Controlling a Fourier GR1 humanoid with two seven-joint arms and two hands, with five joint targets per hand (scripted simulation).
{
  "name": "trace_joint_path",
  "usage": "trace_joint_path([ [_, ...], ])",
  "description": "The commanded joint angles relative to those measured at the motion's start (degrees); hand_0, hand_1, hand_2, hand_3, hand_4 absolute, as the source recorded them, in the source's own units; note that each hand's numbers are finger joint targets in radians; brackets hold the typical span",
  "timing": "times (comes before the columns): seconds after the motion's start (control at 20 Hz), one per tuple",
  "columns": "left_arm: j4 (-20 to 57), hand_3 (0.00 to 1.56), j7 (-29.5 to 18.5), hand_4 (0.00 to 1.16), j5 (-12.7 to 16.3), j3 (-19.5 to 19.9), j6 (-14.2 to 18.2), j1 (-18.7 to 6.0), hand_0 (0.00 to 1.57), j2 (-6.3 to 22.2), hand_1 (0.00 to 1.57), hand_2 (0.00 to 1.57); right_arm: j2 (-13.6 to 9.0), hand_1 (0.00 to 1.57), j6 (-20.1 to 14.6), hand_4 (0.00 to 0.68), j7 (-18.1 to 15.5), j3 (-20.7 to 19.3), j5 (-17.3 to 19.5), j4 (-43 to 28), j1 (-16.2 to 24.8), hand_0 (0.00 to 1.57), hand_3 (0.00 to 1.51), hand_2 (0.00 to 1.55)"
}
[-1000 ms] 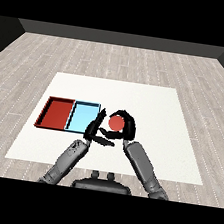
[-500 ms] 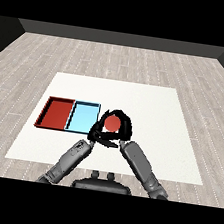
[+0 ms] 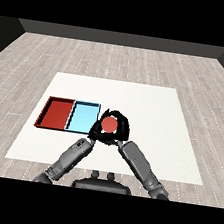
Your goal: Pick the red can and put it in the red box
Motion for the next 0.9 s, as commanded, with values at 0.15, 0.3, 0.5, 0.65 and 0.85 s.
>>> trace_joint_path([
  [0.15, -0.5, 1.42, -0.9, 1.11, 6.7, 1.1, 9.4, -1.9, 1.45, -0.9, 1.45, 1.48, 0.5, 1.56, 1.4, 0.654, -2.1, -0.9, -3.1, 4.4, -2.6, 1.56, 1.4, 1.47],
  [0.3, 1.7, 1.48, 1.3, 1.12, 2.3, 0.5, 10.0, -2.2, 1.57, -0.9, 1.57, 1.56, 0.5, 1.5, -1.8, 0.652, 3.4, 1.3, -0.5, -0.9, -2.6, 1.5, 1.39, 1.45],
  [0.5, 1.6, 1.48, -2.3, 1.12, 3.8, -2.4, 11.2, 0.7, 1.57, -0.9, 1.57, 1.56, 0.4, 1.49, 5.7, 0.649, -3.4, -2.3, -1.1, 1.9, 2.6, 1.49, 1.39, 1.44],
  [0.65, 5.1, 1.47, -5.3, 1.13, 8.1, -4.3, 15.6, -4.4, 1.57, -0.9, 1.57, 1.55, -0.7, 1.48, 4.7, 0.644, 1.0, -3.9, -1.4, 0.2, -1.3, 1.48, 1.39, 1.45],
  [0.85, -2.3, 1.48, -5.4, 1.14, 3.1, -3.0, 16.9, 0.1, 1.57, -0.9, 1.57, 1.56, 0.5, 1.49, 0.0, 0.637, 2.1, 2.9, 0.1, -4.0, 3.2, 1.49, 1.39, 1.44],
])
